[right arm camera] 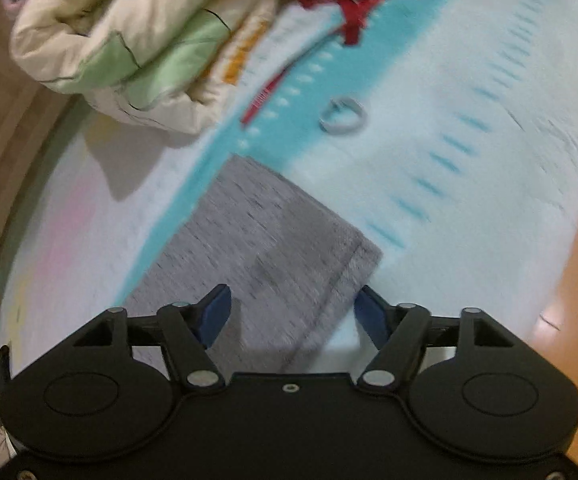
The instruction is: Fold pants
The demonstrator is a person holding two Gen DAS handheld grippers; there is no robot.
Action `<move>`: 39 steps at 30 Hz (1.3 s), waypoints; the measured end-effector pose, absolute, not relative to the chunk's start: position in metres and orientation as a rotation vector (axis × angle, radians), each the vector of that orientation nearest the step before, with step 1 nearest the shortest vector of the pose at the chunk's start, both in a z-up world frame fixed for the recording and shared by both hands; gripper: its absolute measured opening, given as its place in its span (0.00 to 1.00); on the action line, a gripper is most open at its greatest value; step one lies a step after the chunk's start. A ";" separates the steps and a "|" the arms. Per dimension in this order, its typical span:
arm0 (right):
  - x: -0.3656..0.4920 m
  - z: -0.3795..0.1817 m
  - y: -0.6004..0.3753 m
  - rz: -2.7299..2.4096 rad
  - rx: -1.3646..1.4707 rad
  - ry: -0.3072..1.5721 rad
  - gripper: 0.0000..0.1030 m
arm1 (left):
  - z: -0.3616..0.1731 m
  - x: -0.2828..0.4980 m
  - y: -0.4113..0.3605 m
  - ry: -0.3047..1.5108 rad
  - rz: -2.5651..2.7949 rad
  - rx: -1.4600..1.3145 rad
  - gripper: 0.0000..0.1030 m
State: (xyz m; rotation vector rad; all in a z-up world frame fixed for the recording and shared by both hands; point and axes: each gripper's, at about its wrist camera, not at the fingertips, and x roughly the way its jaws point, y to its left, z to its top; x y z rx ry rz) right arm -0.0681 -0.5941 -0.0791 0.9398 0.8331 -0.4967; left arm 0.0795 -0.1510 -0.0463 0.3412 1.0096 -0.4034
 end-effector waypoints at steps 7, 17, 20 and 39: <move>-0.062 -0.083 -0.601 -0.439 0.972 0.800 0.26 | -0.037 0.095 -0.202 1.001 -0.448 0.341 0.17; -0.043 -0.048 -0.578 -0.460 0.834 0.854 0.23 | -0.076 0.097 -0.279 1.084 -0.567 0.397 0.17; -0.041 -0.034 -0.570 -0.442 0.791 0.841 0.23 | -0.085 0.087 -0.290 1.023 -0.545 0.454 0.17; 0.000 0.021 -0.267 0.205 0.085 0.917 0.22 | -0.047 0.114 -0.017 1.029 -0.162 0.175 0.17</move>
